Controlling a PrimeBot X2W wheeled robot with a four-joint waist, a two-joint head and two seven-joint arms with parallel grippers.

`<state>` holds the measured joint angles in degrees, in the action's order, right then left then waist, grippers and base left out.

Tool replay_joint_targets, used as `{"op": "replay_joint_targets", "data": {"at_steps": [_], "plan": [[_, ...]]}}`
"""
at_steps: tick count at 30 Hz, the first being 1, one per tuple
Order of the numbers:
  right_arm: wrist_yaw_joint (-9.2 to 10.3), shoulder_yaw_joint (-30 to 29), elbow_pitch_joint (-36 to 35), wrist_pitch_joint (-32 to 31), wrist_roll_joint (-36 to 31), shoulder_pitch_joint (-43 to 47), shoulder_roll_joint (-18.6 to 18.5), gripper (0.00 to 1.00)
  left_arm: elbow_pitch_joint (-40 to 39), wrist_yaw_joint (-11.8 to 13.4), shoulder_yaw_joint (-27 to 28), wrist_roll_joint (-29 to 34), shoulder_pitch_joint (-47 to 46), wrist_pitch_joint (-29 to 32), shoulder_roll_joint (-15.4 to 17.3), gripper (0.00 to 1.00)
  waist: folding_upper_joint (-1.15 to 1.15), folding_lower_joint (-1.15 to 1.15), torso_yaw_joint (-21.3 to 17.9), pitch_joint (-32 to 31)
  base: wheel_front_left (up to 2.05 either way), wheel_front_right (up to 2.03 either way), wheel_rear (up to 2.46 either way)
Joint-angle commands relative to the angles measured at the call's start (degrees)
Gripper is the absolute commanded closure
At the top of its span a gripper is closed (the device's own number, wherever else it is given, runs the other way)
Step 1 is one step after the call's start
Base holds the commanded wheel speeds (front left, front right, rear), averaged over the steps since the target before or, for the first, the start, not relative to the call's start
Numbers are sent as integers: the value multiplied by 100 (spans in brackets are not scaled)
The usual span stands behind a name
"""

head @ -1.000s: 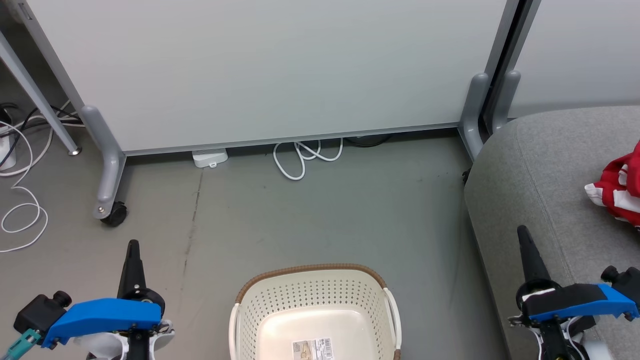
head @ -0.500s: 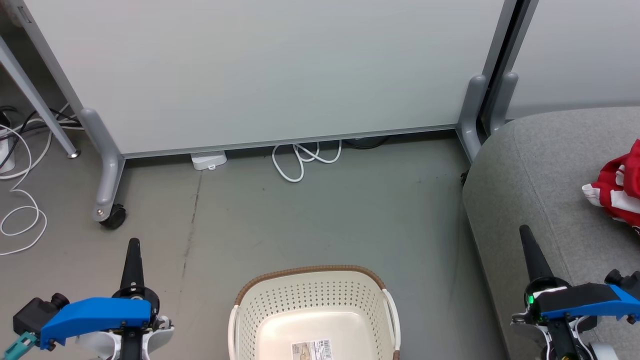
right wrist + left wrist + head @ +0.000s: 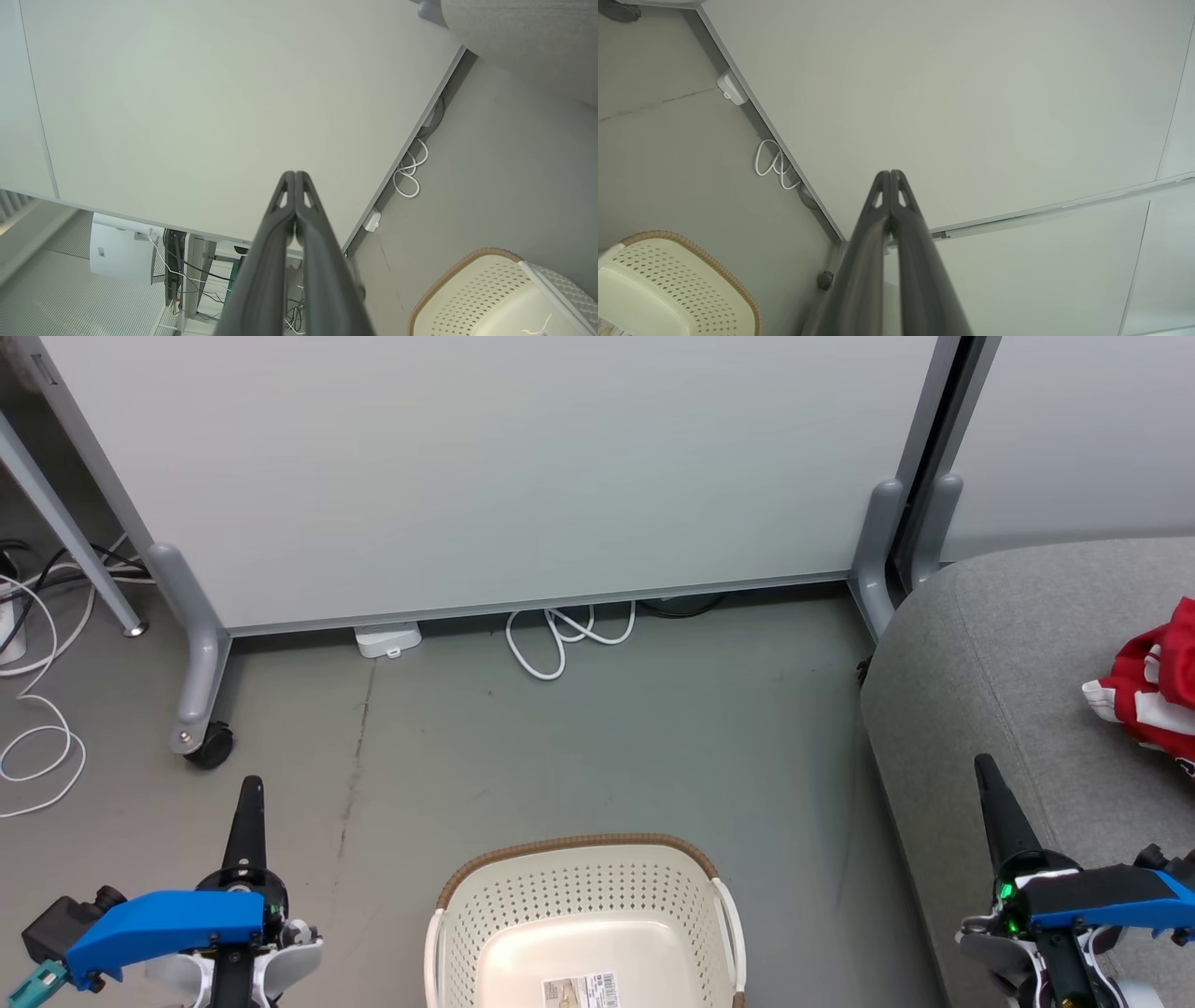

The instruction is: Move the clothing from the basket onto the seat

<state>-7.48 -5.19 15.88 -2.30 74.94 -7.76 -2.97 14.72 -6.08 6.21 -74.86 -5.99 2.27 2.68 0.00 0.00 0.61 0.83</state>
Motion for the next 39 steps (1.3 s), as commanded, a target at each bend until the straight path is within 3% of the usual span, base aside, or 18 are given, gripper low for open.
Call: {"op": "replay_joint_targets", "data": {"at_steps": [1, 39], "plan": [[-2, -22, -62, -39, 168, 61, 6, 100, -68, 9, 14, -148, -73, 45, 30, 100, 0, 0, -3, -4, 0, 0, 0], [-2, -159, -139, -454, 1752, 118, 15, 100, -243, 37, 54, -1754, -62, 451, 30, 100, 0, 0, -62, -89, 0, 0, 0]]}}
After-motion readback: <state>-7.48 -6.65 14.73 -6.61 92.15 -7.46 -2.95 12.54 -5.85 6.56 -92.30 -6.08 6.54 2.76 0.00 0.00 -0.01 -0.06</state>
